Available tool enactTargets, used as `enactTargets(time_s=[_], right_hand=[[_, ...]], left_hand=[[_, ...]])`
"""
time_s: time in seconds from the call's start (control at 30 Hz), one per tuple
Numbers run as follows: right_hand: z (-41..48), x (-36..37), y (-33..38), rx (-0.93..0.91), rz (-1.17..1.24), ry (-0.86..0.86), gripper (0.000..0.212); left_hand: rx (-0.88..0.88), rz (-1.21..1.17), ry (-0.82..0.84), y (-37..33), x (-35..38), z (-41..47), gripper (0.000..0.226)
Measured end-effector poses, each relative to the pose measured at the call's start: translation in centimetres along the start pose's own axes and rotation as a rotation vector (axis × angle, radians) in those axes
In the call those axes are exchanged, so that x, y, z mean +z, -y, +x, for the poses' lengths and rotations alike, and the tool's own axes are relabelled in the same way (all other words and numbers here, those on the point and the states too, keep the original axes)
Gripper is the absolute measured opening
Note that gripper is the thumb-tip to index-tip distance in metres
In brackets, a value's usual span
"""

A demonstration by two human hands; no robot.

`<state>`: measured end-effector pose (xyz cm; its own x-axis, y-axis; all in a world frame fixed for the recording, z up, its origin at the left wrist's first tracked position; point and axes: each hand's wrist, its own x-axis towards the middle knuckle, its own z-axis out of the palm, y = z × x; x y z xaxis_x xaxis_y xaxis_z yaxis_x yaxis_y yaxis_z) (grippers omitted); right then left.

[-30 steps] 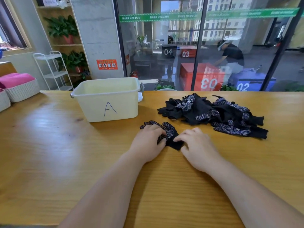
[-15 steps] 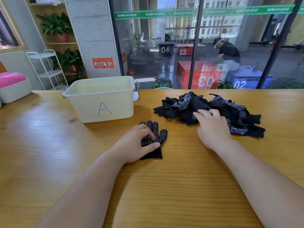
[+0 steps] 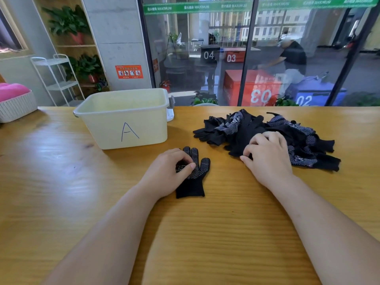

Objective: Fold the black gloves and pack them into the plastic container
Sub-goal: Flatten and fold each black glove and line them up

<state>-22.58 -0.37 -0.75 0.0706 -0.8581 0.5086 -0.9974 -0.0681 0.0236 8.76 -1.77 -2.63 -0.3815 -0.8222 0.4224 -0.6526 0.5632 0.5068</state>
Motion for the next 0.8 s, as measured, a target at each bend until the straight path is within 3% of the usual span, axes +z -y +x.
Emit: enactTargets(time_s=[0.1, 0.23, 0.37, 0.53, 0.63, 0.8], right_hand=[[-0.5, -2.5, 0.6, -0.073, 0.406, -0.028, 0.011], [-1.3, -4.6, 1.6, 0.2, 1.211, 0.025, 0.011], [-1.1, -4.7, 1.3, 0.412, 1.552, 0.088, 0.016], [-1.0, -4.6, 1.2, 0.588, 1.489, 0.002, 0.009], [-1.0, -5.3, 1.5, 0.594, 1.441, -0.071, 0.003], [-0.8, -8.3, 3.3, 0.399, 1.429, -0.022, 0.038]], left_hand=[[0.004, 0.001, 0.016, -0.2, 0.0, -0.2, 0.012], [0.002, 0.004, 0.008, -0.4, 0.1, -0.3, 0.009], [-0.005, 0.03, 0.025, -0.6, 0.0, -0.4, 0.01], [-0.008, 0.079, 0.036, -0.6, 0.1, -0.7, 0.014], [-0.018, 0.098, 0.023, -0.6, 0.1, -0.6, 0.016], [0.016, 0.107, 0.067, -0.8, -0.2, -0.8, 0.025]])
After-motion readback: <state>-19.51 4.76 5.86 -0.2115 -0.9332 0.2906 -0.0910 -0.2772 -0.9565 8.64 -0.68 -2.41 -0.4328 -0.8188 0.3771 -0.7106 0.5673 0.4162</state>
